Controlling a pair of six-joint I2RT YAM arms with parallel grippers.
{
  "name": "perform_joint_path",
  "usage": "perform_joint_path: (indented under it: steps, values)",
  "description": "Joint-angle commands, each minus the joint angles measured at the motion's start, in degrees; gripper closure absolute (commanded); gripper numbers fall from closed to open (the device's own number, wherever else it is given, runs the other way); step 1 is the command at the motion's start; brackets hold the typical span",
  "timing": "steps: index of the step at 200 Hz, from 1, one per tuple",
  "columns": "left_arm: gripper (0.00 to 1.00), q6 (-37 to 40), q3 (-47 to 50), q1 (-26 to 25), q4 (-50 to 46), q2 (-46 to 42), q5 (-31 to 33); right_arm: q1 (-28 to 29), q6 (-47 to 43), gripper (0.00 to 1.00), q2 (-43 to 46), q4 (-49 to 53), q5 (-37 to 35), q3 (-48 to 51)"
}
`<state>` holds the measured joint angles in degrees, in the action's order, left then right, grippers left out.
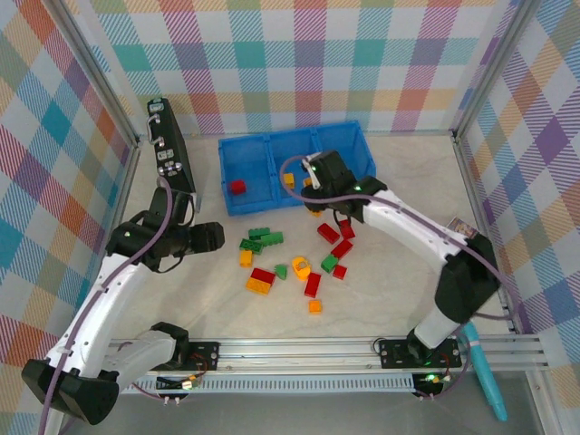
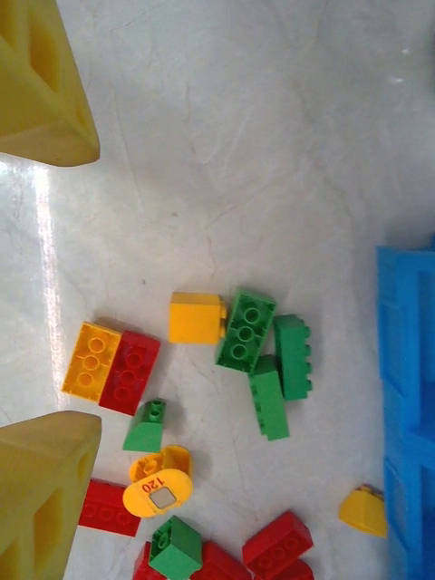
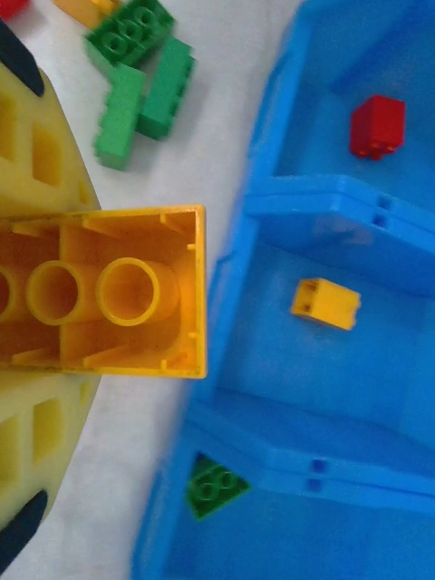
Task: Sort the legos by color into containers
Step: Place the lego in the container.
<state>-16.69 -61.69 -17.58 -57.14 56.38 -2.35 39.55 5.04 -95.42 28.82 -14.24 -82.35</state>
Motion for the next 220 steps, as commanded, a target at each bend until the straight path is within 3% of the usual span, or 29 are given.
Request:
perform_joint_path:
  steps: [1, 59, 117, 158, 220]
  values:
    - [0.28, -2.64, 1.94, -0.59, -1.32, -1.06, -1.99, -0.85, -3.37, 0.65, -5.22, -4.12, 2.02, -5.21]
    - [0.28, -5.98, 6.12, -2.47, -0.38, -1.97, -2.74, -4.32, -3.85, 0.64, -19.53, -5.78, 3.96, -16.25]
    - [0.29, -9.62, 10.48, -6.74, 1.57, -1.09, 0.35, -6.5, -4.14, 0.59, -27.37, -5.99, 6.44, -21.01]
    - [0.3, -11.23, 9.35, -8.99, 4.41, 3.13, 2.18, -6.76, -3.13, 0.47, -28.24, -7.12, 7.91, -20.24]
    - [0.34, -11.7, 6.64, -12.91, 9.34, 14.28, 2.97, -6.77, -3.53, 0.45, -24.2, -6.13, 9.68, -18.98]
